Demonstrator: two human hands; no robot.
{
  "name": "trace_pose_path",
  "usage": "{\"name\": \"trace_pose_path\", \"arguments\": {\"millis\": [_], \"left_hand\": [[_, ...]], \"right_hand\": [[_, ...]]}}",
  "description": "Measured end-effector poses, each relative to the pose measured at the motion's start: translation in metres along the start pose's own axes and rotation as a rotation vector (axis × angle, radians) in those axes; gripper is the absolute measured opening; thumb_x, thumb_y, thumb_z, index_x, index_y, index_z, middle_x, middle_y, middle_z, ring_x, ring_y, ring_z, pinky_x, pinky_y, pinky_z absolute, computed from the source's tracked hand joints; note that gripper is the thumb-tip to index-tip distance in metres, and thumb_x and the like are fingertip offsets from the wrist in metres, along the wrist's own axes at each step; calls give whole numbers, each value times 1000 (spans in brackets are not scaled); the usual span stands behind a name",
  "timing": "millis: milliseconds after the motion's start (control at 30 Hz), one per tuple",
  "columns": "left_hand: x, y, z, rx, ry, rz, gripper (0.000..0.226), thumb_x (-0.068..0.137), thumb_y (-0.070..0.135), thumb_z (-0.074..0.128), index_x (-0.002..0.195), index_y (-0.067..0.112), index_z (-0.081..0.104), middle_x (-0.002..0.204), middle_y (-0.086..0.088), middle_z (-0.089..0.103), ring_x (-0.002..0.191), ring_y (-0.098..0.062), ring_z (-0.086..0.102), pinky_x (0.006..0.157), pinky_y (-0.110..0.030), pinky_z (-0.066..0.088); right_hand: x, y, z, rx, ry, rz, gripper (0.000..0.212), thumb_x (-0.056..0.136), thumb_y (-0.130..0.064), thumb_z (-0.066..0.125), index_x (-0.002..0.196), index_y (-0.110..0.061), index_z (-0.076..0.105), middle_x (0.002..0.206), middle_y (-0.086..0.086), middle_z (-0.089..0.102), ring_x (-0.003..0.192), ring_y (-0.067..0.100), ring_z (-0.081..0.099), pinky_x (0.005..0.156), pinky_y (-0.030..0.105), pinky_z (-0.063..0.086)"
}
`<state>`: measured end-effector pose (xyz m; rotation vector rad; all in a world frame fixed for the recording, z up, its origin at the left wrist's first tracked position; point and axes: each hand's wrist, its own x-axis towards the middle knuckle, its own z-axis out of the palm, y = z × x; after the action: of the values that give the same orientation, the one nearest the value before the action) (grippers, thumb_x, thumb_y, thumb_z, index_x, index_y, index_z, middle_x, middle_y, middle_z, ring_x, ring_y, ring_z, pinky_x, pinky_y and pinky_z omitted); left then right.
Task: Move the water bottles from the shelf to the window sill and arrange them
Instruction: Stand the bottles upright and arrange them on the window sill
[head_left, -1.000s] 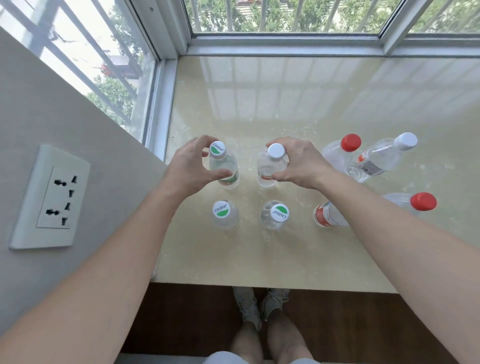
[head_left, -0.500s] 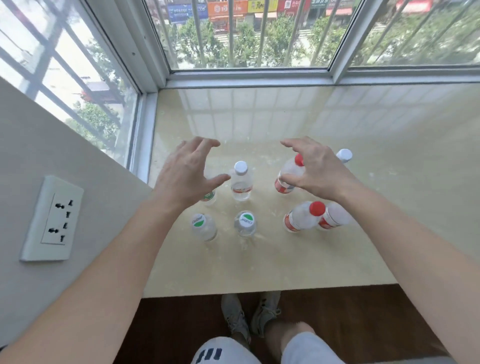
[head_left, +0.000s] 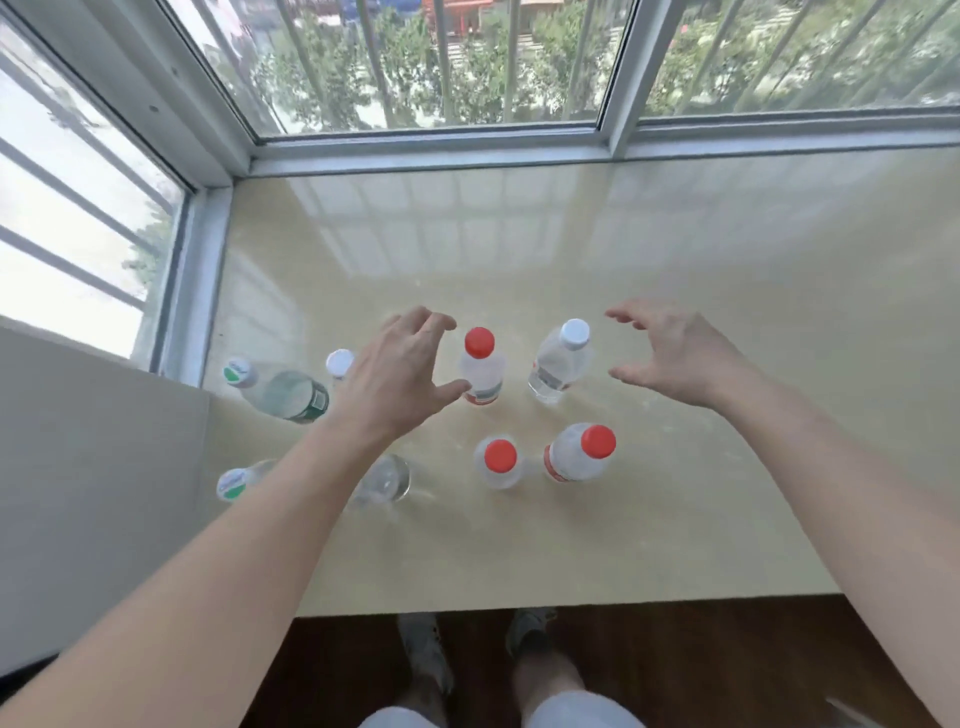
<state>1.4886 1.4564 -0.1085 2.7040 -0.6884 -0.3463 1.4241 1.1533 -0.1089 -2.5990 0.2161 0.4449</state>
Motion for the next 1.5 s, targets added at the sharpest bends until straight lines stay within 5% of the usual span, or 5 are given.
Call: {"name": "trace_pose_path", "arguments": {"millis": [267,433,600,767,1500], "left_hand": [[20,7,47,-238,-11,-258,67,73,35,81,130,27,48,129,10,55,113,-15,56,92,-34,46],[28,10,62,-408,-11,-301,64,68,33,84,124,33,52,123,12,56,111,-13,57,88,-32,48],[40,11,69,-438,-10,-288,56,67,30,82,117,34,58,112,13,59,104,-14,58,88,-41,51],[41,11,73,-459,-9,-262,50,67,26,81,112,31,60,107,11,62,102,-16,59,85,-42,54],[35,9,73,-482,-31,-256,54,67,27,82,117,34,63,106,14,58,102,-13,59,89,-39,53]], "right_hand": [[55,28,35,128,-258,-158,91,73,-10,80,147,-43,39,141,-8,45,124,13,48,94,29,43],[67,29,41,207,-309,-218,77,73,-12,81,135,-46,50,131,-11,52,120,14,49,101,39,48],[65,27,47,212,-203,-181,58,67,-31,86,113,-37,53,110,-10,61,103,19,55,87,47,53],[55,17,66,109,-35,-130,61,65,-50,84,110,-30,49,103,-7,56,92,20,53,75,37,47],[46,7,74,182,-54,-63,49,64,-41,85,103,-28,58,98,-8,62,92,22,57,79,42,51]]}}
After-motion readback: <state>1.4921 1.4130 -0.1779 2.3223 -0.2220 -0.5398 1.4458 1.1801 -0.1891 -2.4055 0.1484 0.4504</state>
